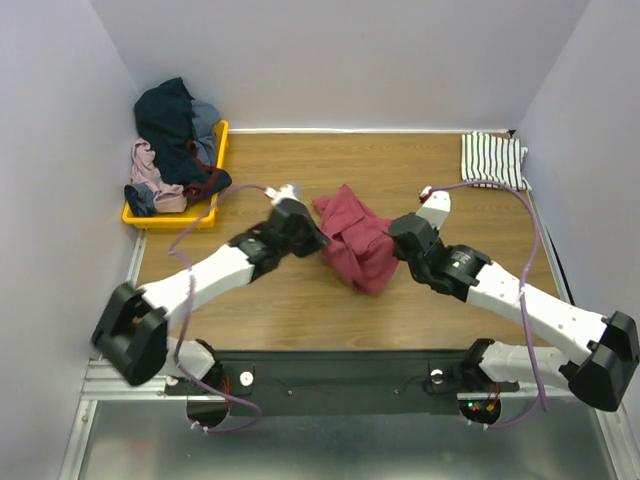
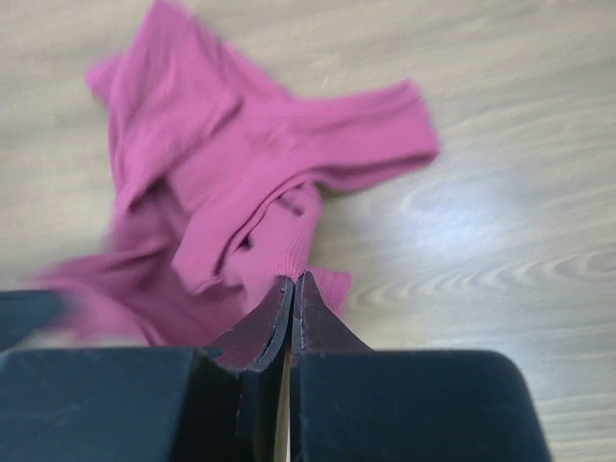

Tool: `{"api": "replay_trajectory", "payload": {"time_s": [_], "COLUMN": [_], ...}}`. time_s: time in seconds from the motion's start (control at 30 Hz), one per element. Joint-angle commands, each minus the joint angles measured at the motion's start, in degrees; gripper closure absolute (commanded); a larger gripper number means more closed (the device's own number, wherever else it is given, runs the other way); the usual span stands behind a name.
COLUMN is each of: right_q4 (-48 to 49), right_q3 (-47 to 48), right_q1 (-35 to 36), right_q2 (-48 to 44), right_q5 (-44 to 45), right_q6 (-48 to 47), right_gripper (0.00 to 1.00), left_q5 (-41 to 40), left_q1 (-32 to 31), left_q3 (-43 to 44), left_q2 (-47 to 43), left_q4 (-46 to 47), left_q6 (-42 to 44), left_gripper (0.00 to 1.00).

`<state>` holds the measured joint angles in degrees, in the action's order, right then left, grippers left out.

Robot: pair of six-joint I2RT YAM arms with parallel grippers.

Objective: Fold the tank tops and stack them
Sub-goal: Flatten the tank top out

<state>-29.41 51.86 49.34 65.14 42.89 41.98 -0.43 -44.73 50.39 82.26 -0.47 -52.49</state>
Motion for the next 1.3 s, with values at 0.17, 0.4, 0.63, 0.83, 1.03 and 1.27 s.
{"api": "replay_trajectory", "payload": {"time_s": [0.17, 0.4, 0.63, 0.83, 1.03, 1.27], "right_q4": [0.1, -1.0, -1.4, -1.4, -1.4, -1.4], "right_q3": [14.6, 31.2, 47.0, 58.3, 64.8, 87.2], "right_q1": [-8.6, -8.9, -8.8, -8.9, -18.9, -36.1], "right_q2": [-6.1, -4.4, 0.6, 9.2, 22.6, 43.7], "right_q5": [1.1, -1.2, -3.6, -3.1, -17.1, -38.8], "right_q6": [-9.3, -13.8, -17.3, -20.8, -19.3, -13.7], "right_gripper": [1.0, 1.0, 1.0, 1.0, 0.99, 1.0], "left_q5": [-7.9, -13.0, -13.6, -16.2, -8.0, 10.4], "left_q1": [15.3, 15.8, 15.7, 15.8, 22.3, 32.6], "left_q3": [13.2, 28.0, 34.9, 36.1, 37.1, 49.8], "left_q2": [-25.6, -30.7, -31.5, -28.2, -17.8, 2.2], "left_q4": [-15.2, -18.4, -15.0, -10.9, -4.1, 7.9], "left_q6": [7.9, 9.0, 7.9, 6.1, 4.0, 1.3], "left_gripper": [1.0, 1.0, 1.0, 1.0, 1.0, 1.0]}}
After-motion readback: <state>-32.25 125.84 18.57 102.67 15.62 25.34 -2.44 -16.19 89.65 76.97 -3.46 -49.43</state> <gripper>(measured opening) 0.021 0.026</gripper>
